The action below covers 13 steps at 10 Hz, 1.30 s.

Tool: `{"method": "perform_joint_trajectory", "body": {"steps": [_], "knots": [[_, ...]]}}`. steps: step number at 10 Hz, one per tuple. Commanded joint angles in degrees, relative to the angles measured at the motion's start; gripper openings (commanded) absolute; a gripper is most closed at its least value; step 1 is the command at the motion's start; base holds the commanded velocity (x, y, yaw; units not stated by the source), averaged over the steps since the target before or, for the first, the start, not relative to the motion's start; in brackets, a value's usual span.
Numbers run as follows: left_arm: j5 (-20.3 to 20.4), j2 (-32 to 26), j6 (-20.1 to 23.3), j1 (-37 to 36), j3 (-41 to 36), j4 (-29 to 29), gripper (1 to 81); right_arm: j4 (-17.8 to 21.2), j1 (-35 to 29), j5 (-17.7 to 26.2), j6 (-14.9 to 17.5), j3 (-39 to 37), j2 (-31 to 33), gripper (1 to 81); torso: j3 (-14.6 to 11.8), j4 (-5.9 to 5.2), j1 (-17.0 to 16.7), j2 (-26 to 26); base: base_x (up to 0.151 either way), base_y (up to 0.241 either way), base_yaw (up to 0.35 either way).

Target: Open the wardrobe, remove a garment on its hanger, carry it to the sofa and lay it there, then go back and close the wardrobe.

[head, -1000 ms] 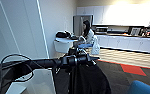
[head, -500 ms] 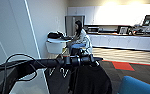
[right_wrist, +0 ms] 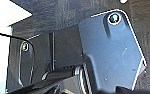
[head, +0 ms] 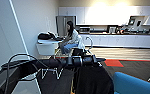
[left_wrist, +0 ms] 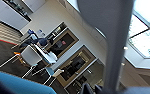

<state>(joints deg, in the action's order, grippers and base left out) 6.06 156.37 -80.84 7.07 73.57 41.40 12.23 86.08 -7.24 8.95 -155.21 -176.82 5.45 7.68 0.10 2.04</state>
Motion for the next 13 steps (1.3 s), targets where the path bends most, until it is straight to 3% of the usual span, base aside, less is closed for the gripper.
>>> {"method": "perform_joint_trajectory", "body": {"steps": [1, 13], "knots": [[0.6, -0.2, 1.1, -10.4, -1.1, 1.1, 1.0, 0.4, -2.2, 2.9, -0.1, 0.4, -0.4, 81.1, 0.0, 0.00, 0.0, 0.0, 0.000, 0.000, -0.214], [1.3, -0.7, 0.6, -10.1, -0.8, 1.1, 1.0, 0.4, -2.1, 2.0, -0.1, 0.5, -0.5, 81.1, 0.0, 0.00, 0.0, 0.0, 0.000, 0.000, -0.222]]}}
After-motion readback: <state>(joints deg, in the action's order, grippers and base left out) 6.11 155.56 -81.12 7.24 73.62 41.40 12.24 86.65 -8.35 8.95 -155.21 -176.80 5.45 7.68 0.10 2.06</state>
